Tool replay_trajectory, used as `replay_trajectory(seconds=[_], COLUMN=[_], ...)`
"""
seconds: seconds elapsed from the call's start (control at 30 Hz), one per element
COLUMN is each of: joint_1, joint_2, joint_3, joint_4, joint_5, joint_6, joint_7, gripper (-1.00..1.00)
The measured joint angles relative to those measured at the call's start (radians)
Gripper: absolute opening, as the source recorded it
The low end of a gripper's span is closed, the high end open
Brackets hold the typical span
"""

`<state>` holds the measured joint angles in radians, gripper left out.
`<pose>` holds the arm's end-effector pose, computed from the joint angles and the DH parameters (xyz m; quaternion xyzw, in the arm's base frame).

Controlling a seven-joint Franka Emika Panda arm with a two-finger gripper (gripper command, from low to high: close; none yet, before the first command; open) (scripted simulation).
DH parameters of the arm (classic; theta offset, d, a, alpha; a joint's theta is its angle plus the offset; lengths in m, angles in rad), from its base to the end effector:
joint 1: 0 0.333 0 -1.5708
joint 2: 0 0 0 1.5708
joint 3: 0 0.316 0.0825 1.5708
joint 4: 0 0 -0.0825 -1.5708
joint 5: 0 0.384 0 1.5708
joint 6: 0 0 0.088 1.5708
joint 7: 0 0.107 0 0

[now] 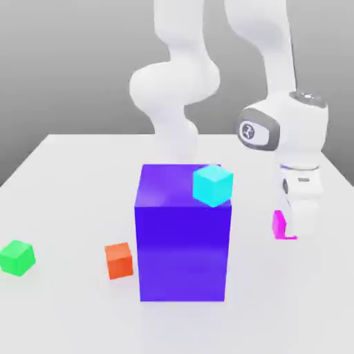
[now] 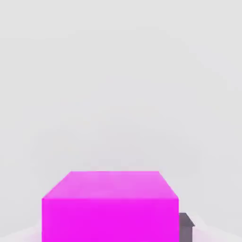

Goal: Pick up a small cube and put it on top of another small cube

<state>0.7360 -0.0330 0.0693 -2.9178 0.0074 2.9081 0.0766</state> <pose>0.2360 0.2445 0.1961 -0.9356 -0.3530 -0.0106 0.0047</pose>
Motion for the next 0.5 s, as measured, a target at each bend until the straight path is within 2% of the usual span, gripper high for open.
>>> replay_trajectory(seconds=[0.5], joint_1=[-0.386], joint_2=[-0.006], joint_3=[-0.181], joint_4=[0.213], joint_5=[0.036], joint_6=[-0.037], joint_7=[0.368], gripper=[-1.0])
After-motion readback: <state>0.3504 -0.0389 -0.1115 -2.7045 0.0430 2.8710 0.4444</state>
